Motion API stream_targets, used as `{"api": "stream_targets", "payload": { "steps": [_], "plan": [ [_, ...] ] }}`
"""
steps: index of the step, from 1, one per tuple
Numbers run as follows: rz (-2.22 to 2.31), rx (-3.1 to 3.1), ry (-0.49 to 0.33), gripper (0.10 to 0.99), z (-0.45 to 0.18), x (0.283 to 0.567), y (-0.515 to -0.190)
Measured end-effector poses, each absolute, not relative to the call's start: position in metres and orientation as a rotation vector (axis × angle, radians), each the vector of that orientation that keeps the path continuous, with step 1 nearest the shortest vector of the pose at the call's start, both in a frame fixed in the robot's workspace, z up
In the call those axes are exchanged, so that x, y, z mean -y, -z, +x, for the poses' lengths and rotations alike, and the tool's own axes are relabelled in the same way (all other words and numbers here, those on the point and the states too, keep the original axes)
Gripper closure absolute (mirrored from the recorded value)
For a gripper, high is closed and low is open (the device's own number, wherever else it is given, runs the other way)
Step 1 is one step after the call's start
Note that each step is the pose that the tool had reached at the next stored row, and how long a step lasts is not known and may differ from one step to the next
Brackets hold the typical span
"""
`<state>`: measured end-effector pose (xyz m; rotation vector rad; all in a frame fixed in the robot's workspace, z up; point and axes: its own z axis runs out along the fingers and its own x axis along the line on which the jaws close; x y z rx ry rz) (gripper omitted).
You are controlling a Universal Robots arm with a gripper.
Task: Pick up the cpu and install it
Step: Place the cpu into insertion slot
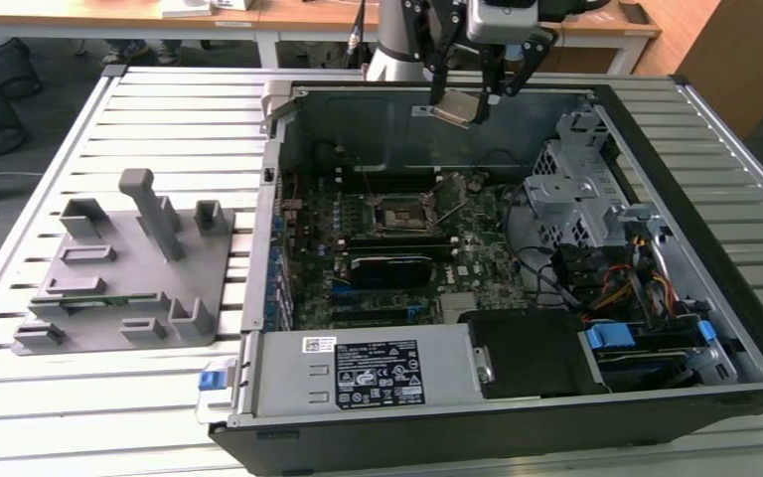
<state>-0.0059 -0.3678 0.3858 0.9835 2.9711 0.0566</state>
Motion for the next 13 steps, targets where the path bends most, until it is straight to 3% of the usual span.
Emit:
{"api": "stream_targets", "payload": {
  "steps": [13],
  "plan": [
    [1.053,-2.946,-0.056,0.545,-0.0059,0.3678,-0.3855]
  ]
}}
